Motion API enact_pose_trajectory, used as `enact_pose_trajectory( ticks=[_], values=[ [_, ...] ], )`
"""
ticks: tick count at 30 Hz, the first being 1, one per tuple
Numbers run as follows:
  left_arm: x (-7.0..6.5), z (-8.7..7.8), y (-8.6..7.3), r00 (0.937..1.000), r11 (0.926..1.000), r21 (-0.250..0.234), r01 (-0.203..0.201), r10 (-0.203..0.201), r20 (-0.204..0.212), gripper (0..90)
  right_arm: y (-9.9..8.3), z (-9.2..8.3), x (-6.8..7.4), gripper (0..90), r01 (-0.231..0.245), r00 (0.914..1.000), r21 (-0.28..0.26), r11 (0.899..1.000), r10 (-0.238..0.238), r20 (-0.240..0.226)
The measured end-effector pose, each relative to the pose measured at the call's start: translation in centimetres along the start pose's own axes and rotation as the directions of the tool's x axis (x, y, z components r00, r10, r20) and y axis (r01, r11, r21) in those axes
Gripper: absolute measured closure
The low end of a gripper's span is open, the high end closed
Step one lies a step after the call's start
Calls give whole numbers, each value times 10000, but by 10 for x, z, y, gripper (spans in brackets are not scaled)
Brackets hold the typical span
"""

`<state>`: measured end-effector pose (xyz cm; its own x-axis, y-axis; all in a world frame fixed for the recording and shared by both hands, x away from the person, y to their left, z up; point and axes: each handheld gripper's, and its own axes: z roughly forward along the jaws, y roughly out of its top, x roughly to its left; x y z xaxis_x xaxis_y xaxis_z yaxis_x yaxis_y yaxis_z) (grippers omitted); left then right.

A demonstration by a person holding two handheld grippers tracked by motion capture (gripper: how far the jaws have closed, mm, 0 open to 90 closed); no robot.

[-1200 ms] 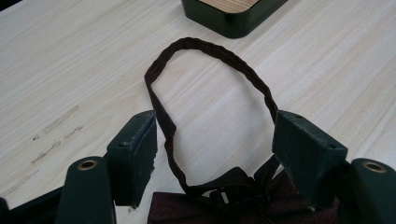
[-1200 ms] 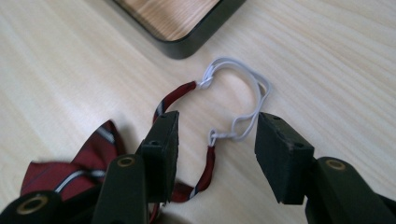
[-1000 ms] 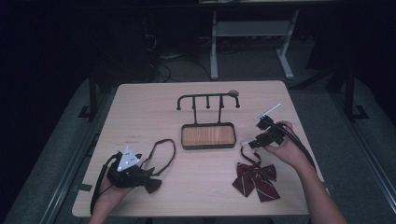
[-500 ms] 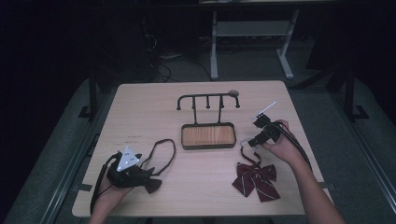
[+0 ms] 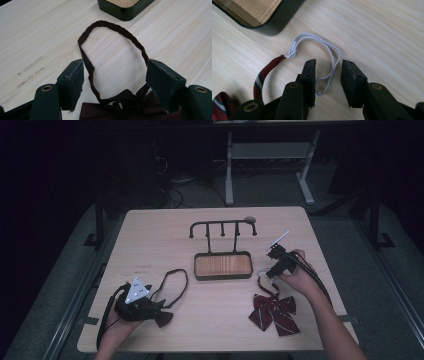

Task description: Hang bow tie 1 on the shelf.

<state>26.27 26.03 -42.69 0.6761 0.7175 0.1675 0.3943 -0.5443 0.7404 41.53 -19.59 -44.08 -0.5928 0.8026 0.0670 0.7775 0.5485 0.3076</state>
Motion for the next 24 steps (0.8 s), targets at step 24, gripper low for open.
enact_pose_trajectory(
  ticks=[24],
  values=[
    [0, 2, -1, 10000, 10000, 66, -53, 53, 8, 312, -9, -21, 0, 874, 1, 9949, -183, 9998, -19, -1011]
  ],
)
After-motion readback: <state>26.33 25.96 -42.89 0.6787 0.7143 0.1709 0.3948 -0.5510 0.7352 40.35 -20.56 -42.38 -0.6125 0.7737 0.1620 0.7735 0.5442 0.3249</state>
